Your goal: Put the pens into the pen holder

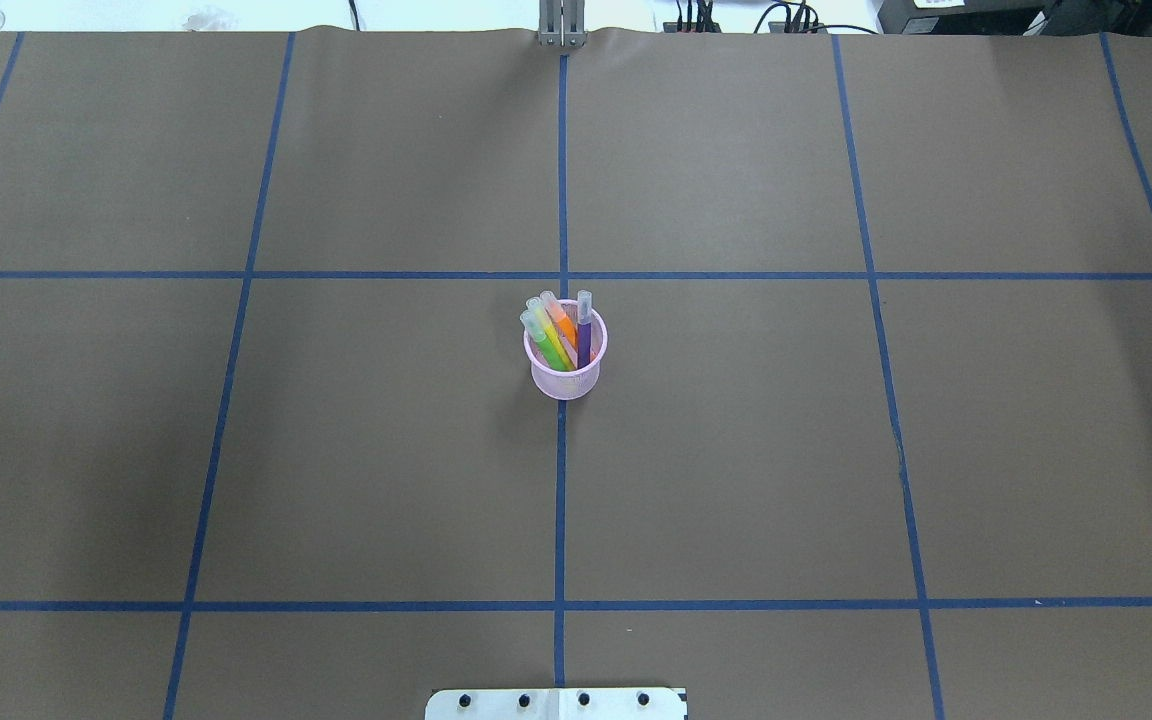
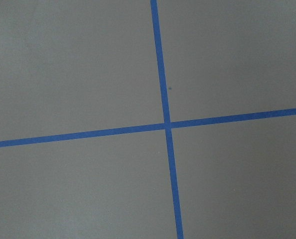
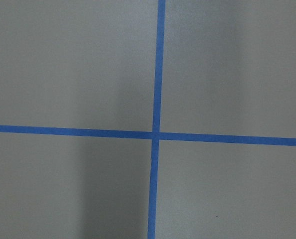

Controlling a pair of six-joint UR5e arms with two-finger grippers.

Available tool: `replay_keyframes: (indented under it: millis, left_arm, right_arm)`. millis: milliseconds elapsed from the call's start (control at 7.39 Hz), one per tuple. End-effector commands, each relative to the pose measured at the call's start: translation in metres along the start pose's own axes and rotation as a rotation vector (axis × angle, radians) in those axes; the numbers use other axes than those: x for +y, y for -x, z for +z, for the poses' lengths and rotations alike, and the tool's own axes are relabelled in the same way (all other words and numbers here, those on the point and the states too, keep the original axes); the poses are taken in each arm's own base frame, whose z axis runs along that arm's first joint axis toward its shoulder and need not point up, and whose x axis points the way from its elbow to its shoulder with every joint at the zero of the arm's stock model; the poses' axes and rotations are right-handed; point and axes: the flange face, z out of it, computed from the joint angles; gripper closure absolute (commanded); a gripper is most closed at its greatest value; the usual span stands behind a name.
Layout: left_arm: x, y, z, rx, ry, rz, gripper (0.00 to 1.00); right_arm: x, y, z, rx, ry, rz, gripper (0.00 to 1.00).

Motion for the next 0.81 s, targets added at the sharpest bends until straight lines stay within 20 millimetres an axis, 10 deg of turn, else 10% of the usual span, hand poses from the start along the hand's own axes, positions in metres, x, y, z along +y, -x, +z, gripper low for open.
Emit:
replay_keyframes:
  millis: [0, 677]
  left_arm:
    - [0.0, 0.002, 0.002, -0.001, 0.004, -0.003, 0.0]
    - [0.0, 0.002, 0.002, 0.0, 0.004, -0.003, 0.0]
  right_arm:
    - [0.007, 0.016, -0.022, 0.003, 0.011, 0.04, 0.01]
    - [0.014, 0.029, -0.032, -0.006, -0.002, 0.068, 0.01]
